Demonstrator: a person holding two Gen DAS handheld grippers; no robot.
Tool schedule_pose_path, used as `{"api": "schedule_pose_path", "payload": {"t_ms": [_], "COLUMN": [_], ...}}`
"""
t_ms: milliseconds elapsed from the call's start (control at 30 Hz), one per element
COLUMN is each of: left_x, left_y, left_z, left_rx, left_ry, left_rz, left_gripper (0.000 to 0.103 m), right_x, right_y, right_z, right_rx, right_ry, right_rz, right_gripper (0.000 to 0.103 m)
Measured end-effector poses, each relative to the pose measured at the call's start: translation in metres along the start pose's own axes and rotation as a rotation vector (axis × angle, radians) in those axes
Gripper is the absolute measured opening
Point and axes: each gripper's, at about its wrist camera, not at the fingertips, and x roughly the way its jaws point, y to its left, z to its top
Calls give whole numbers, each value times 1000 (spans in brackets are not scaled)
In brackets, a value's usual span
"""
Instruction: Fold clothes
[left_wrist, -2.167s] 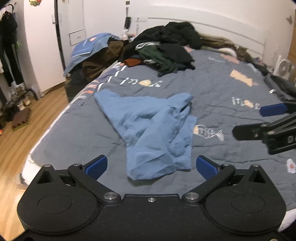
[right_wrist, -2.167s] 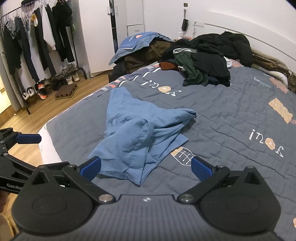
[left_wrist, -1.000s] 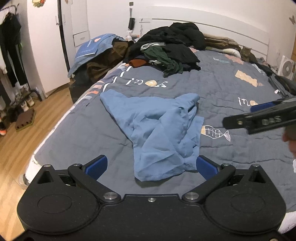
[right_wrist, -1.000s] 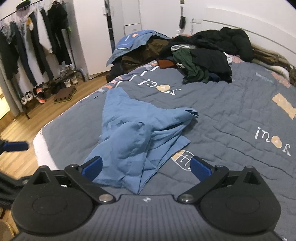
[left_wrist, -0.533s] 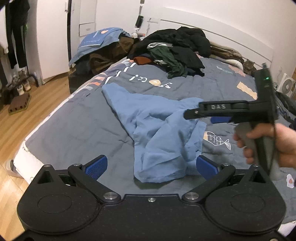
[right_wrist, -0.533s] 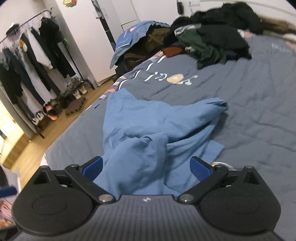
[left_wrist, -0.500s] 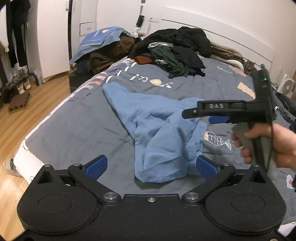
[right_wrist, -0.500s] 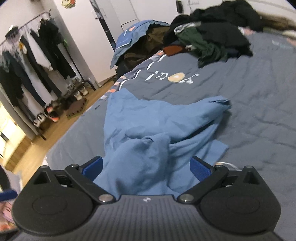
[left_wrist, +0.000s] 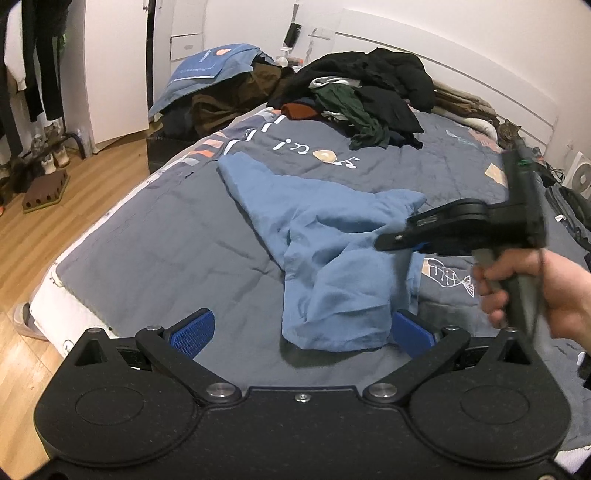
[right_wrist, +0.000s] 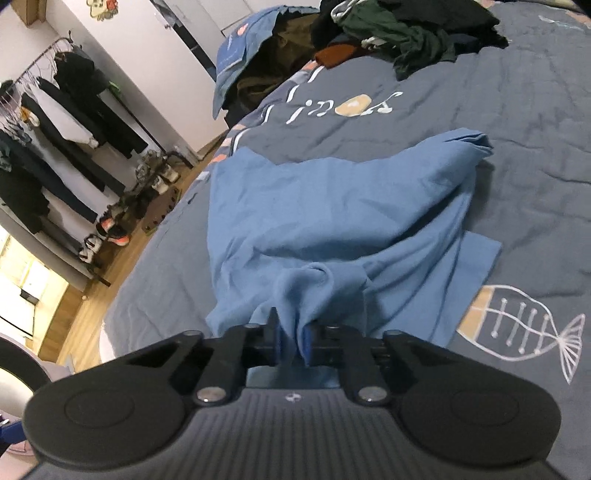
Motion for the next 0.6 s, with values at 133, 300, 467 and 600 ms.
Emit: {"api": "schedule_pose_path", "payload": {"t_ms": [133, 300, 467, 600], "left_x": [-4, -9, -16, -19], "left_y": [-7, -17, -34, -46], "left_z": [1, 1, 0, 1], "left_rx": [21, 55, 98, 125], "left_ry": [-13, -31, -49, -62], "left_rz": [-1, 2, -7, -8], "left_gripper": [103, 103, 103, 103], "right_x": [-48, -120, -181, -224], "right_y": [-8, -21, -37, -54], "right_z": [0, -3, -11, -18], "right_rx": [34, 45, 60, 94], "right_ry": [-79, -165, -257, -337], "right_rz": [21, 23, -1, -22], "right_gripper": [6, 6, 5, 5]}}
